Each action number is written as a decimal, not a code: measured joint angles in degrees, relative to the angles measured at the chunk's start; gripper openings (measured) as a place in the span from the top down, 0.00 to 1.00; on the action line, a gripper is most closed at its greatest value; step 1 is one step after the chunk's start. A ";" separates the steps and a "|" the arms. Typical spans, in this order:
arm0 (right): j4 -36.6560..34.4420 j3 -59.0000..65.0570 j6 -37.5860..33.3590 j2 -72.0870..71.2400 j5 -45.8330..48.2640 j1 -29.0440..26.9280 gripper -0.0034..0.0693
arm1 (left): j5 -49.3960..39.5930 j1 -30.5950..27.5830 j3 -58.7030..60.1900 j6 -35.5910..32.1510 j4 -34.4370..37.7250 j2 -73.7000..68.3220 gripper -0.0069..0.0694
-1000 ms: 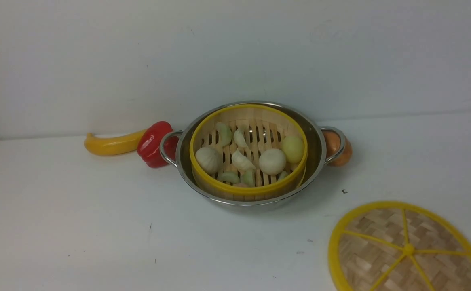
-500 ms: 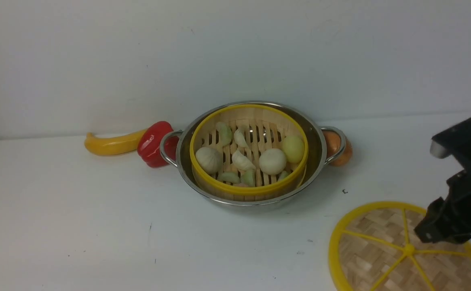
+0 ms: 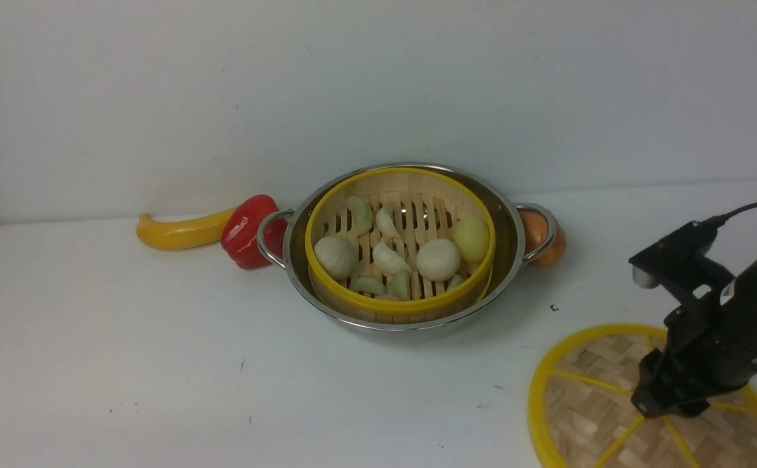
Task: Place the steamer in the pot on the white table, and put the lid on the steamer.
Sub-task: 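Move the gripper down to the bamboo steamer lid and grasp its center knob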
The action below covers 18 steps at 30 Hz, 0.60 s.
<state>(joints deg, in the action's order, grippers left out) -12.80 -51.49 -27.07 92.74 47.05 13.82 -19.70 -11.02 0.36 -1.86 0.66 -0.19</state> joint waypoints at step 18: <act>2.66 -0.10 3.34 2.72 -1.67 0.05 0.55 | 0.00 0.00 0.00 0.00 0.00 0.00 0.70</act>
<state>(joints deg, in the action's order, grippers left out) -10.14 -51.59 -23.73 95.47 45.38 13.87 -19.70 -11.02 0.36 -1.86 0.66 -0.19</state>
